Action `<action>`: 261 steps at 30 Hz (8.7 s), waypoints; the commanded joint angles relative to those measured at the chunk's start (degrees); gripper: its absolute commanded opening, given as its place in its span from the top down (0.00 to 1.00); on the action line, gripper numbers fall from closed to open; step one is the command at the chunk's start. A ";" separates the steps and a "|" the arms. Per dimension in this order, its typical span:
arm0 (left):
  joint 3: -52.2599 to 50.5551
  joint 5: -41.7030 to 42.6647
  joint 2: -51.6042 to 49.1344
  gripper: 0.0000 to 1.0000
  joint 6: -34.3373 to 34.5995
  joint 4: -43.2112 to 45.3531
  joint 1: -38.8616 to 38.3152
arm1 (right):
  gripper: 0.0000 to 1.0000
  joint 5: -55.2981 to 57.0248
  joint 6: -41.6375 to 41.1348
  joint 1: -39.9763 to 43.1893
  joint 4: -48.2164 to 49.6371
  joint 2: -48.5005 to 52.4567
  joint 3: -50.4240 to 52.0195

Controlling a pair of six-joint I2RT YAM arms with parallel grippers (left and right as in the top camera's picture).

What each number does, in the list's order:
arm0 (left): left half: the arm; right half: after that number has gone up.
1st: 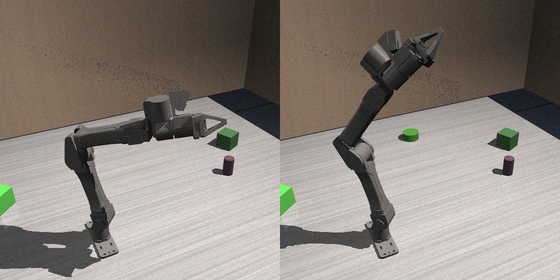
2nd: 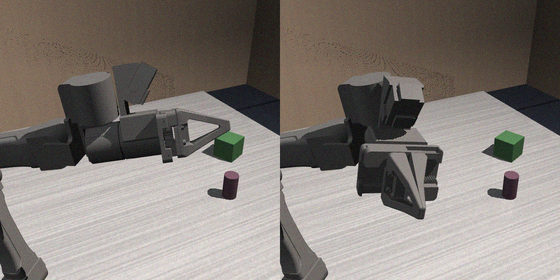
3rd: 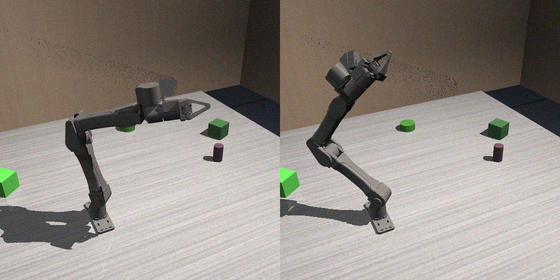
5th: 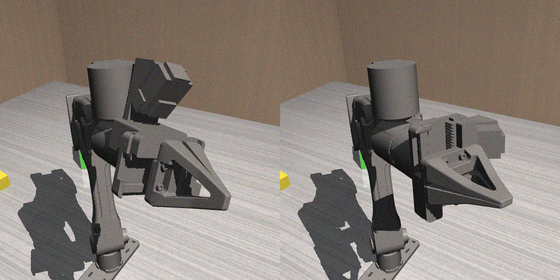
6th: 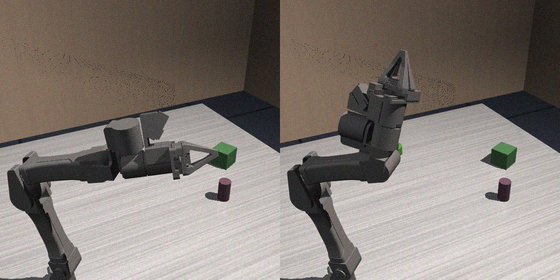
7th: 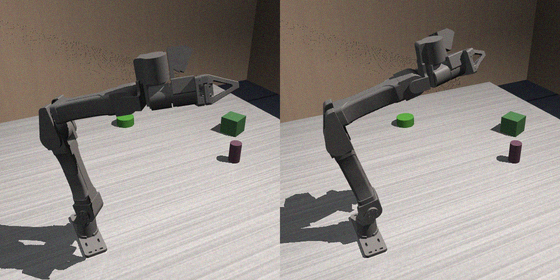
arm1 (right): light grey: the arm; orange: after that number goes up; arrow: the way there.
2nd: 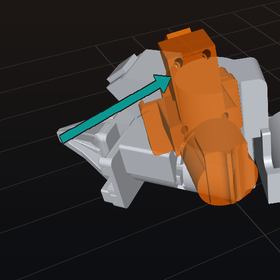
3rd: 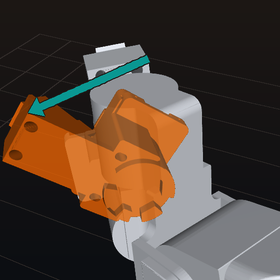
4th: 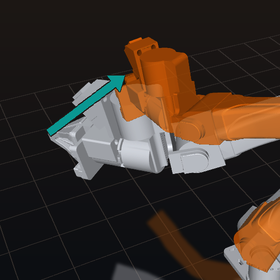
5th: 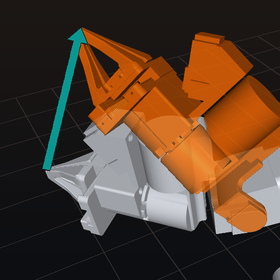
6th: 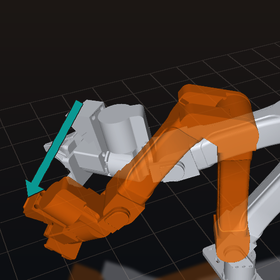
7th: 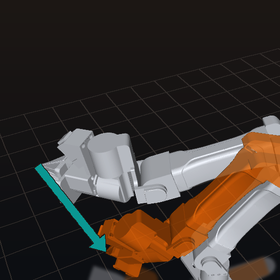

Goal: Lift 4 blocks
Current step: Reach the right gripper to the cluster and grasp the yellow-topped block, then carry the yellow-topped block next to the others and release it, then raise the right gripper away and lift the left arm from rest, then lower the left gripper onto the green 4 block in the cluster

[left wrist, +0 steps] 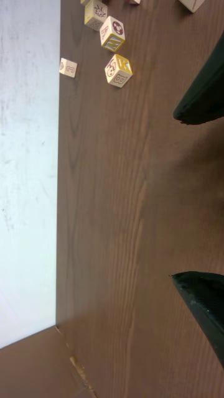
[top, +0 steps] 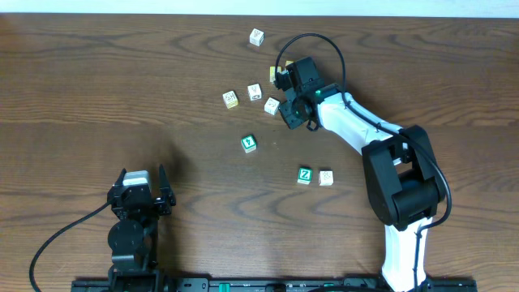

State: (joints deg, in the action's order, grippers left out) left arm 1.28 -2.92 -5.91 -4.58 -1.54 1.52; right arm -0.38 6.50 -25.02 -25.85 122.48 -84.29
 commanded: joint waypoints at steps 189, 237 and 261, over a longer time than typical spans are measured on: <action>57.35 0.74 -91.49 0.34 29.46 -10.38 -31.65 | 0.36 -6.60 -14.10 22.69 -11.19 -36.59 23.12; 57.35 -11.04 -97.98 0.33 54.84 -12.70 -36.54 | 0.41 -7.63 -14.10 22.69 -10.91 -36.59 23.12; 57.35 -11.08 -97.98 0.64 47.32 -15.37 -36.59 | 0.42 -7.63 -14.10 22.69 -10.86 -36.59 23.12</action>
State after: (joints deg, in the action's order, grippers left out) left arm 57.80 -13.65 -103.83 45.28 -16.53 -35.14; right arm -7.73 -8.25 -2.48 -36.82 85.78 -59.96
